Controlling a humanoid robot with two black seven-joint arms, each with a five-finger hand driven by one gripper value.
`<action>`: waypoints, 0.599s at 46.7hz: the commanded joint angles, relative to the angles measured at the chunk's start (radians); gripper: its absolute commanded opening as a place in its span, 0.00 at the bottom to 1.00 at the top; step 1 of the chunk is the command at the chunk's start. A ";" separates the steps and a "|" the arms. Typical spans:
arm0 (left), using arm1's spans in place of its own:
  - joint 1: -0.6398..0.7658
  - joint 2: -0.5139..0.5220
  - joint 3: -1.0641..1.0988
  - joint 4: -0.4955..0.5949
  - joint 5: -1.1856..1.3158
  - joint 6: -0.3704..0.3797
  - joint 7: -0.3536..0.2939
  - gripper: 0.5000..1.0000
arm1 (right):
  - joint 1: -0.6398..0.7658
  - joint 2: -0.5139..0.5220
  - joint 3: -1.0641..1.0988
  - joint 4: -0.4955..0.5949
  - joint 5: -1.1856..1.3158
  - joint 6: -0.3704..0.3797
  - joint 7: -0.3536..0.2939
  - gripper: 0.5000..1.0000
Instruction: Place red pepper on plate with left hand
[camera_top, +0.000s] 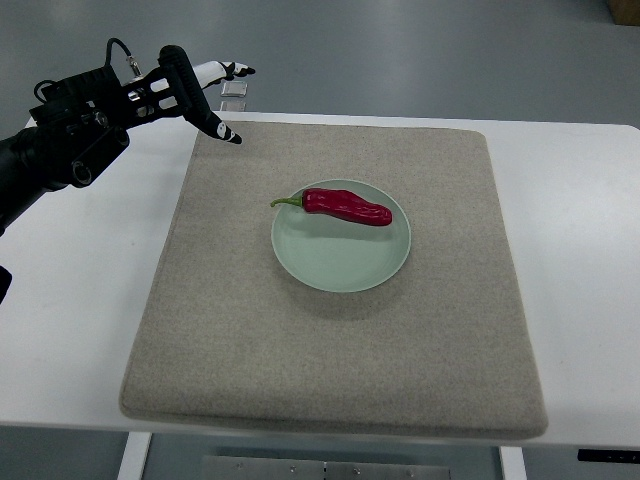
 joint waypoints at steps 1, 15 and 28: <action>0.000 0.000 0.000 0.000 -0.075 0.009 0.003 0.98 | 0.000 0.000 0.000 0.000 0.000 0.000 0.000 0.86; 0.000 -0.011 -0.004 0.014 -0.564 0.030 0.230 0.98 | 0.000 0.000 0.000 0.000 0.000 0.000 0.000 0.86; 0.032 -0.021 -0.044 0.011 -1.007 0.093 0.267 0.98 | 0.000 0.000 0.000 0.000 0.000 -0.001 0.000 0.86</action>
